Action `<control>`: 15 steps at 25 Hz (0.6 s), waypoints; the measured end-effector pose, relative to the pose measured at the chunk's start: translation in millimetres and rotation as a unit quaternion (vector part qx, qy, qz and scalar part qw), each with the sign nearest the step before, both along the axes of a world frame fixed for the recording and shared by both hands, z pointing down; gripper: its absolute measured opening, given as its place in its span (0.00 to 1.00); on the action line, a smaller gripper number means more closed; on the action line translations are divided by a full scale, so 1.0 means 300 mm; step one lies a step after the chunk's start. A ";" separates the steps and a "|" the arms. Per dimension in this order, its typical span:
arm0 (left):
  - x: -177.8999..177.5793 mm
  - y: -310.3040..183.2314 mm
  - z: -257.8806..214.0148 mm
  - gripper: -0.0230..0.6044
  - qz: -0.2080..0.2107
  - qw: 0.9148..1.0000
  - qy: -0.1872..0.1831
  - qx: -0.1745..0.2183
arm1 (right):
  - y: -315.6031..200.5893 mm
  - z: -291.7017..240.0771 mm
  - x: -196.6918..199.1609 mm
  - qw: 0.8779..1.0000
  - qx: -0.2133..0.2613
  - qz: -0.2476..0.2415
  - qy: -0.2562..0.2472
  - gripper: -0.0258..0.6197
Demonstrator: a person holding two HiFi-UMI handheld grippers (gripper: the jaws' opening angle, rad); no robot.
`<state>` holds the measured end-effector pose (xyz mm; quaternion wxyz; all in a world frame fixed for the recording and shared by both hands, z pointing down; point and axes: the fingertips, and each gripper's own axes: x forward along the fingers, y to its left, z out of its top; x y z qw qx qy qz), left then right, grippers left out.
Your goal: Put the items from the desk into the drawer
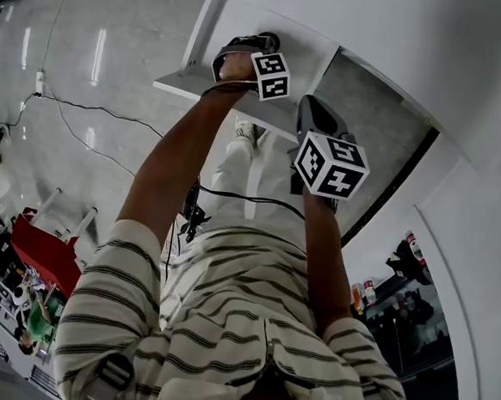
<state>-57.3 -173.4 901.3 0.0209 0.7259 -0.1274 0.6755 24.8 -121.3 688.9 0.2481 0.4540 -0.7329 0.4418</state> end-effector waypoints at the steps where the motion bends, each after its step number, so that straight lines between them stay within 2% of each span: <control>1: 0.001 -0.001 0.002 0.17 0.001 1.000 0.000 -0.001 | 0.001 0.000 0.002 1.000 0.000 0.001 0.000 0.06; 15: -0.002 0.016 0.033 0.17 0.002 1.000 -0.001 -0.009 | 0.012 0.003 0.007 1.000 -0.005 0.003 0.001 0.06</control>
